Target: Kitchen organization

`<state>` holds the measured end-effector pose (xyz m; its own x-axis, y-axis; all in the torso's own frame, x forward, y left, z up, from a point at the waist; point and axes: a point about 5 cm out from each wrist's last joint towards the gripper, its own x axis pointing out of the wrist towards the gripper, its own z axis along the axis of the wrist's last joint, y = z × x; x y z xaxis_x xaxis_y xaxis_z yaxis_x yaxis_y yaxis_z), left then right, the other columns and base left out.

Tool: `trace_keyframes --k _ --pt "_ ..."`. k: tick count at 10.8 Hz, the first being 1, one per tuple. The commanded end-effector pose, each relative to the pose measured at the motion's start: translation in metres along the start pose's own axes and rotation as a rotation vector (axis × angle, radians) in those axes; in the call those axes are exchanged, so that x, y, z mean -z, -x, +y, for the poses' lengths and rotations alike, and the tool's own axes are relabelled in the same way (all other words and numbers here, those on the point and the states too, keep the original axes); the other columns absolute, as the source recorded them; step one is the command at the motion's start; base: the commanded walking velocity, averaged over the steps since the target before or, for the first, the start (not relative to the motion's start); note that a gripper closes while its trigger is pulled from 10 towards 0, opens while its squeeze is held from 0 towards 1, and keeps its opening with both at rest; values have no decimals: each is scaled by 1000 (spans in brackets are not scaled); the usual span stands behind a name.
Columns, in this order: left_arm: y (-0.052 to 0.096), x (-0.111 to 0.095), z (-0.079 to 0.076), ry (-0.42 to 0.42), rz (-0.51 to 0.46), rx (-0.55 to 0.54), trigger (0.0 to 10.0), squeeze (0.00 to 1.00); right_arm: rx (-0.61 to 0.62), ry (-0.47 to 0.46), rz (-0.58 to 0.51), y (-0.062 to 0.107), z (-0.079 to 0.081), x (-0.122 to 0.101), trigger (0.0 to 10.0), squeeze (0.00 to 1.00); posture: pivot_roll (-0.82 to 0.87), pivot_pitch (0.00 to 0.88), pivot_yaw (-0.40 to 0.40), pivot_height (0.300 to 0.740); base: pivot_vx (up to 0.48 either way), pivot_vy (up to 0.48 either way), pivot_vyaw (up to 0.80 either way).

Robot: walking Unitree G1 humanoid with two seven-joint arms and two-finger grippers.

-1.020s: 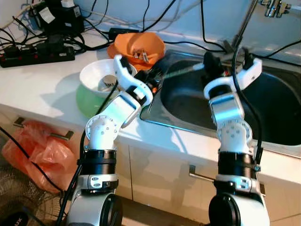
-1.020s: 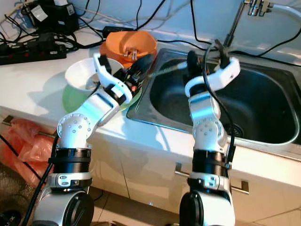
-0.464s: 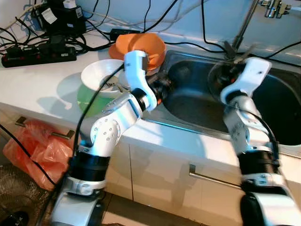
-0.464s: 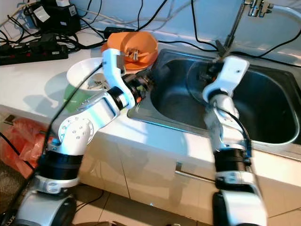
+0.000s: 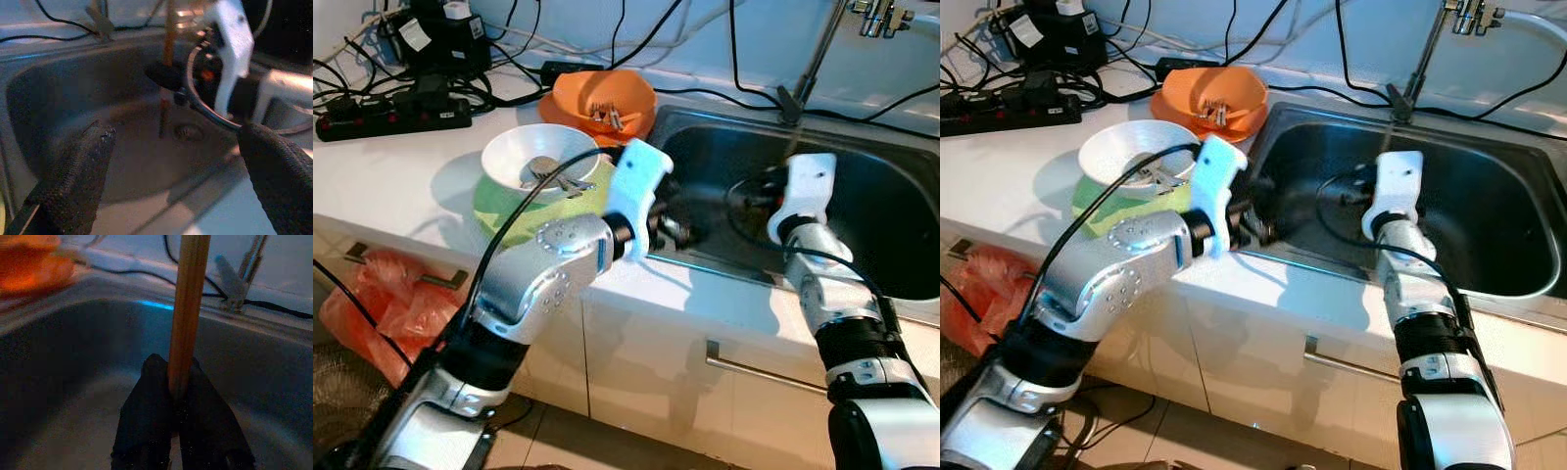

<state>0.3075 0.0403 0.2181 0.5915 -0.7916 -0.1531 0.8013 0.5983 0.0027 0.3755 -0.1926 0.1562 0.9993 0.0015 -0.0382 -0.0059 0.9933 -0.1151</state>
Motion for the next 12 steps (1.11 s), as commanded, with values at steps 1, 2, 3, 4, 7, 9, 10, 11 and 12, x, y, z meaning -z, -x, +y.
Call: trace_keyframes --k 1,2,3,4,7,9,10,11,12 --pt "1 3 -6 -24 25 31 10000 0 -11 39 -9 -3 -2 -4 10000 0 126 44 -29 740 0 0 0" --pt "2 6 -6 -31 36 36 10000 0 -15 47 -3 -3 -2 -2 10000 592 126 46 -28 740 0 0 0" --pt "2 7 -6 -34 41 38 10000 0 -15 48 -3 -3 -2 -2 10000 592 125 46 -27 740 0 0 0" --pt "3 9 -6 -38 52 41 10000 0 -15 48 -4 -4 -2 -2 10000 1000 125 47 -28 740 0 0 0" --pt "3 11 -4 -50 64 36 10000 0 -6 55 -14 -5 -3 -2 10000 1000 120 47 -26 740 0 0 0" --pt "3 4 1 -72 6 -28 10000 0 13 29 -84 -4 -4 -11 10000 1000 120 46 -25 740 0 0 0" --pt "6 -3 9 -105 -49 -111 10000 0 21 -11 -164 -2 -4 -24 10000 1000 120 46 -25 740 0 0 0" --pt "9 -8 17 -144 -87 -182 10000 0 3 -60 -200 -2 -1 -32 10000 1000 120 46 -25 740 0 0 0" --pt "15 -10 27 -194 -124 -271 10000 0 -38 -187 -207 -1 5 -38 10000 1000 122 38 -28 740 0 0 0"
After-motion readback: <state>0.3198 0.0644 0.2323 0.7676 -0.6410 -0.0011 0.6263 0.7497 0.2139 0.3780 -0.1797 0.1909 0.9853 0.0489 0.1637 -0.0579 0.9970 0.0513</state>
